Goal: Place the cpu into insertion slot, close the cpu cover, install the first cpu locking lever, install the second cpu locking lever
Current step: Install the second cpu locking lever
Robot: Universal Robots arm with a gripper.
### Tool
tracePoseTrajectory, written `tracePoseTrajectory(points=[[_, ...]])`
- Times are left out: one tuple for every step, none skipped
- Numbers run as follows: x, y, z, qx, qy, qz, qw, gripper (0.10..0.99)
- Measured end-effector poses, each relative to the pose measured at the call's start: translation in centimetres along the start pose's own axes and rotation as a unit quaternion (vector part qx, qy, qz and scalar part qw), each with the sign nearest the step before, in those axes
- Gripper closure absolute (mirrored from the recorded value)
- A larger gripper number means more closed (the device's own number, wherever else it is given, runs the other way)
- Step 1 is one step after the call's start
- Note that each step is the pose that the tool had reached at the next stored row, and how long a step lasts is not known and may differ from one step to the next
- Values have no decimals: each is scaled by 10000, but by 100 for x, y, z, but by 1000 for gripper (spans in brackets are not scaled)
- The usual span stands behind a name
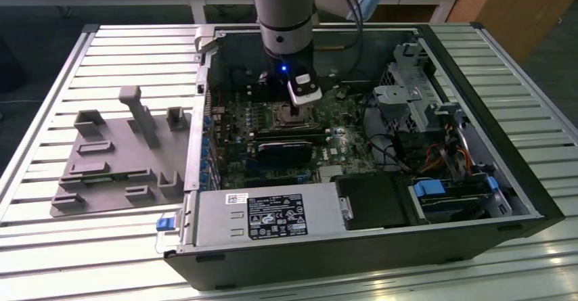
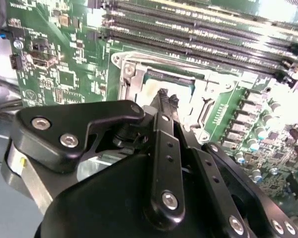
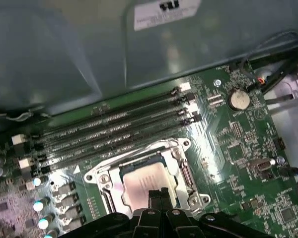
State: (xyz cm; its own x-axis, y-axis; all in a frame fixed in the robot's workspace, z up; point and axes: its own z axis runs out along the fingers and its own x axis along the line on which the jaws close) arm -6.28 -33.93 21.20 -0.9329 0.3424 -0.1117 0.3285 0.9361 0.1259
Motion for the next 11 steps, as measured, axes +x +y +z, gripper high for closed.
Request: tracePoseTrajectory(points=[[5, 15, 0, 37, -14, -7, 10000, 984], [7, 22, -5, 68, -24, -11, 10000, 984], [7, 28, -16, 92, -33, -15, 10000, 984], [7, 34, -31, 112, -39, -18, 9999, 984], [6, 40, -48, 123, -43, -20, 9999, 984], [6, 47, -62, 130, -46, -21, 9999, 984], [6, 52, -74, 136, -48, -22, 9999, 984], [6, 57, -82, 142, -51, -23, 9999, 984], [6, 59, -83, 146, -52, -23, 9999, 984], [4, 60, -83, 146, -52, -24, 9999, 984], [3, 60, -83, 147, -52, -24, 9999, 984]])
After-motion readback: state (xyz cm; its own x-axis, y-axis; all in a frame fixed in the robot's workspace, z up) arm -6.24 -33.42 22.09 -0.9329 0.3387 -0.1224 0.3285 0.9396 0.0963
